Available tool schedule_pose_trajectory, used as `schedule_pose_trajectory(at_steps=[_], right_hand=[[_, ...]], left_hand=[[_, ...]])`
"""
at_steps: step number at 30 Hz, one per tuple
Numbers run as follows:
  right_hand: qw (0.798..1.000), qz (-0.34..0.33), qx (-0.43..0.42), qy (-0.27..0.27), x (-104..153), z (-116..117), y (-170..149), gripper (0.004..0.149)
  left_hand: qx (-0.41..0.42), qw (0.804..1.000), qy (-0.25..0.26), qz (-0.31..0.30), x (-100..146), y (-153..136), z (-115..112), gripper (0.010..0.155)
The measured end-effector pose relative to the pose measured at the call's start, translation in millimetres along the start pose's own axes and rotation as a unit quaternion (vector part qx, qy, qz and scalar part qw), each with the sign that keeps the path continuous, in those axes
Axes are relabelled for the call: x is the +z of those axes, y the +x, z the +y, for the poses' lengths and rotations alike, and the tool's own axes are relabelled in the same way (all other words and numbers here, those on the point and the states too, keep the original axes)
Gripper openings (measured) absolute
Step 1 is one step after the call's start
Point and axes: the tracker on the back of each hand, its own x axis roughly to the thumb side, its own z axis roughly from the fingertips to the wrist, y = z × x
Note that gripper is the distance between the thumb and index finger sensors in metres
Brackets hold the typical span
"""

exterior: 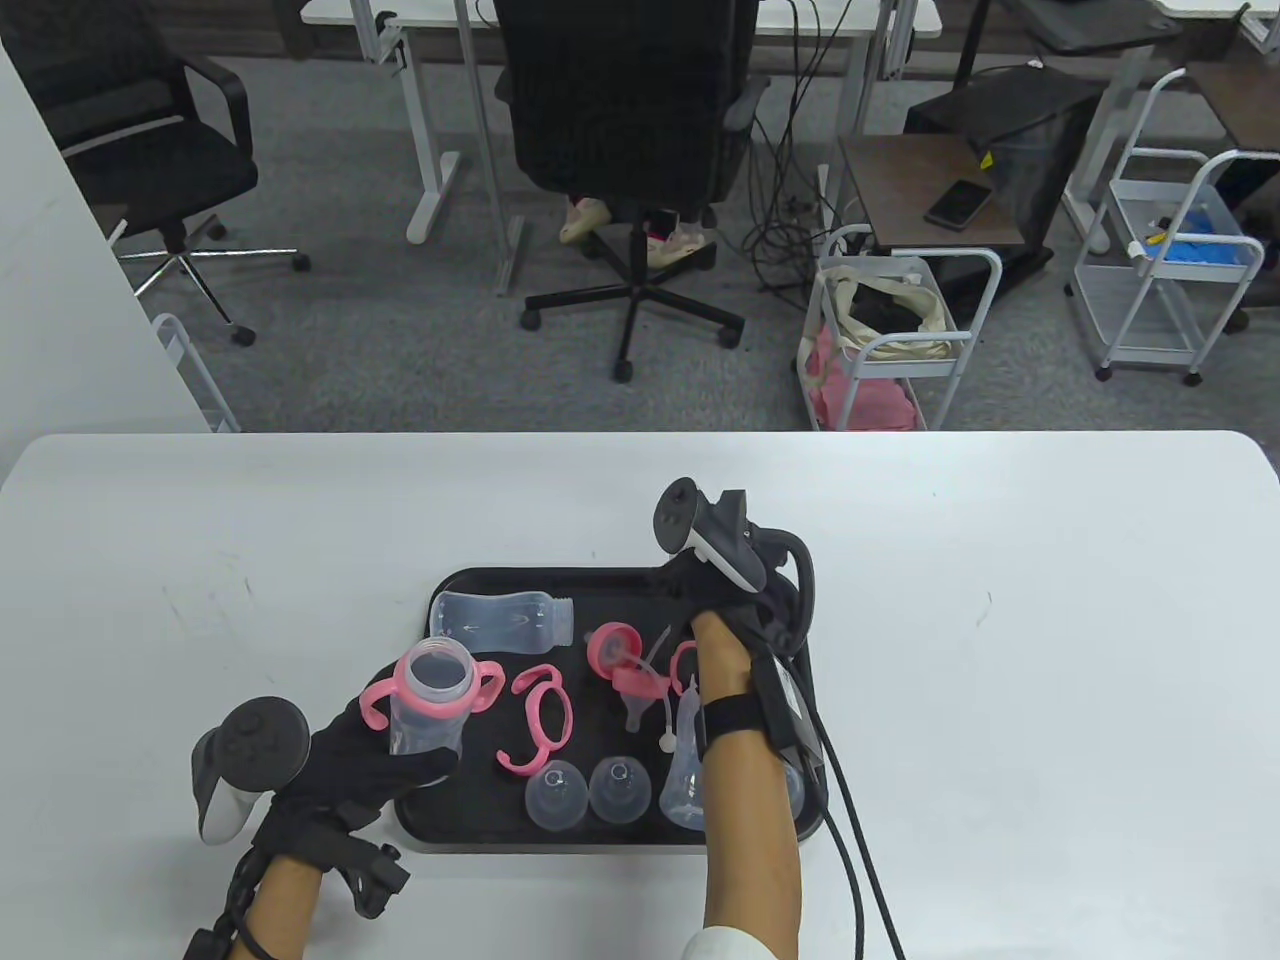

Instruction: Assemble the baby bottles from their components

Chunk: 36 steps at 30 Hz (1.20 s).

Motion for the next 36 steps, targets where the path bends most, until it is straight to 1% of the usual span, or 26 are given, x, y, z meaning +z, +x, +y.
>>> schedule_pose_trajectory(at_steps=[4, 8, 14, 16, 18, 25, 27, 29, 30, 31, 32, 36], right_hand=[[1.0, -0.002, -0.015, -0.015, 5, -5, -6, 0.085], [0.999, -0.001, -0.046, -0.027, 13, -14, -13, 0.086], [0.988, 0.013, -0.146, -0.052, 30, -26, -33, 0.086], [0.981, 0.022, -0.182, -0.064, 38, -30, -43, 0.086], [0.975, 0.027, -0.212, -0.065, 44, -33, -50, 0.086], [0.945, 0.019, -0.313, -0.096, 72, -52, -70, 0.087], [0.936, 0.009, -0.337, -0.103, 80, -58, -74, 0.092], [0.922, -0.006, -0.372, -0.103, 89, -64, -78, 0.097], [0.914, -0.015, -0.393, -0.104, 94, -68, -80, 0.097], [0.907, -0.023, -0.407, -0.103, 98, -70, -81, 0.097], [0.896, -0.034, -0.43, -0.104, 103, -73, -82, 0.096], [0.862, -0.071, -0.491, -0.105, 119, -81, -85, 0.086]], left_hand=[[-0.001, 1.0, 0.0, -0.004, 0, 1, 0, 0.096], [0.001, 1.0, 0.001, -0.007, 0, 1, 1, 0.096], [0.007, 1.0, 0.002, -0.014, 2, 2, 1, 0.096], [0.009, 1.0, 0.002, -0.015, 3, 2, 1, 0.096], [0.01, 1.0, 0.003, -0.016, 4, 2, 1, 0.096], [0.012, 1.0, -0.001, -0.019, 5, 3, -1, 0.096], [0.01, 1.0, -0.004, -0.02, 5, 3, -3, 0.096], [0.007, 1.0, -0.009, -0.021, 4, 4, -5, 0.096], [0.005, 1.0, -0.011, -0.021, 3, 4, -6, 0.096], [0.003, 1.0, -0.014, -0.022, 3, 5, -7, 0.096], [0.0, 1.0, -0.018, -0.023, 3, 6, -9, 0.096], [-0.014, 0.999, -0.031, -0.031, 2, 10, -15, 0.096]])
